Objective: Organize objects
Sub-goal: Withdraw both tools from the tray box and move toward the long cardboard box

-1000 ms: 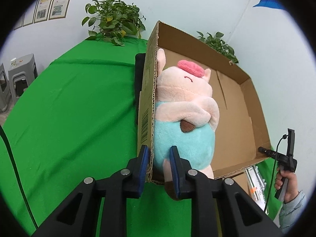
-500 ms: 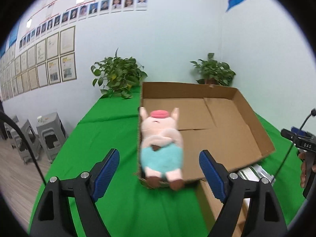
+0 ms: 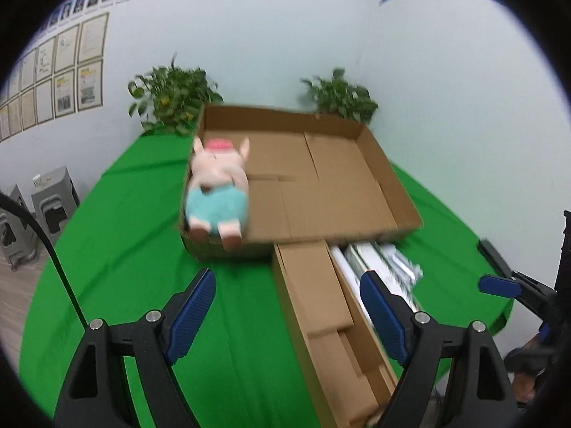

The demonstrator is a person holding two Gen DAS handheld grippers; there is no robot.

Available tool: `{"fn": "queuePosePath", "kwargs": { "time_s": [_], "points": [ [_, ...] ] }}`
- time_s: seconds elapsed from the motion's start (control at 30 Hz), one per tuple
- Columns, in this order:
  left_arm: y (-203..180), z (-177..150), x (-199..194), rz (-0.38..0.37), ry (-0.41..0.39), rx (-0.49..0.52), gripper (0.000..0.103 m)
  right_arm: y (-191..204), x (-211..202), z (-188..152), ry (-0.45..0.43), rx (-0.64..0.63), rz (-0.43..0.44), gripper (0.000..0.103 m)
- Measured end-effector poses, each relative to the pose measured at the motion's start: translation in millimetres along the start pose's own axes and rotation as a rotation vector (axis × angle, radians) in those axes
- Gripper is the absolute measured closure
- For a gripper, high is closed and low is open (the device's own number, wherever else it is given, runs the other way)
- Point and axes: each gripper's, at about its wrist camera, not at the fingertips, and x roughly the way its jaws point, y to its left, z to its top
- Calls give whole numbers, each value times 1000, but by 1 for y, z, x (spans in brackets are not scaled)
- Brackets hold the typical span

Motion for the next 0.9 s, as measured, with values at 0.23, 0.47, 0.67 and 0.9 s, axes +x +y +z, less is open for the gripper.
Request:
{"fn": "queuePosePath", "kwargs": {
  "time_s": [0.23,0.47,0.67,0.9],
  "points": [
    [-2,-38,40,-31,133,-48,21,-6,30,-35,125,136,-58,1],
    [0,-36,16,-175,118,-76,28,2,-6,-32,137,145,73,1],
    [-5,-27,7,-138,112,-39,28,8,-19,-9,160,91,103,1],
    [-9,-13,-1,-140,79,-22,28,30,-34,13,168,21,173,1]
  ]
}}
